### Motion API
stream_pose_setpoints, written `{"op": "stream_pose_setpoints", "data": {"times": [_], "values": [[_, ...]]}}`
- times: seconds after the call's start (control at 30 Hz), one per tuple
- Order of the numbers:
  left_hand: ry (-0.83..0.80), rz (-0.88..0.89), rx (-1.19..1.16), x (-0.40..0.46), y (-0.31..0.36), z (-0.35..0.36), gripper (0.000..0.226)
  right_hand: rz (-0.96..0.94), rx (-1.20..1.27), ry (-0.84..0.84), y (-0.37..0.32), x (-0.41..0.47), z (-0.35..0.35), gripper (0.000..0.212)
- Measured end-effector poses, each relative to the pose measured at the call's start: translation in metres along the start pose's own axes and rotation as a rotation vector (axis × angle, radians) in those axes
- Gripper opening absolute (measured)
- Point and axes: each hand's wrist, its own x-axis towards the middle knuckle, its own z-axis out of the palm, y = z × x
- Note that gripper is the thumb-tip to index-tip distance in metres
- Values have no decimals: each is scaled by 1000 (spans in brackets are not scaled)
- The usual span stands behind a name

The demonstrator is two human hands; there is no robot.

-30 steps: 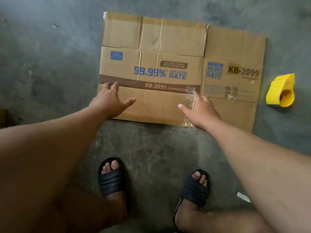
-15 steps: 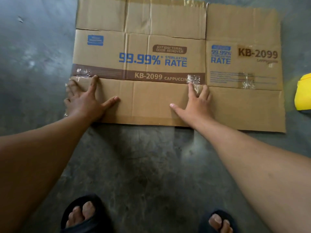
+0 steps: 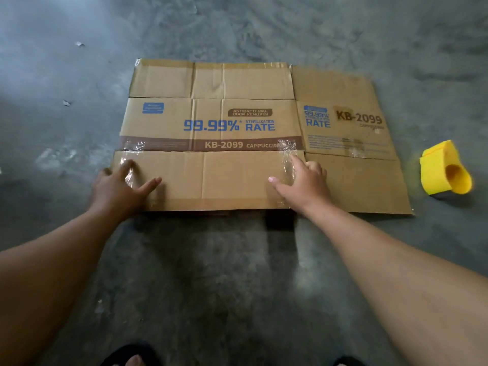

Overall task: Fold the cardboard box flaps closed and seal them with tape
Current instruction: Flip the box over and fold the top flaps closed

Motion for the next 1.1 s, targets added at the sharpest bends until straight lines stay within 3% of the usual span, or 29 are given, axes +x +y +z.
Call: {"op": "stream_pose_setpoints", "data": {"times": [0.2,0.43,0.53,0.73,1.1], "values": [[266,141,-52,8,43,-95,82,-160,101,194,-38,19,-90,69],[373,284,-169,4,119,-186,81,-196,161,435,-59,53,-216,74],[373,329,-185,-8,135,-188,82,-179,175,457,-47,52,-239,79],[385,401,-155,-28,150,-155,75,-167,136,409,-2,33,-211,68],[392,580,-114,-47,198,-124,69,-58,60,494,58,32,-231,61]]}}
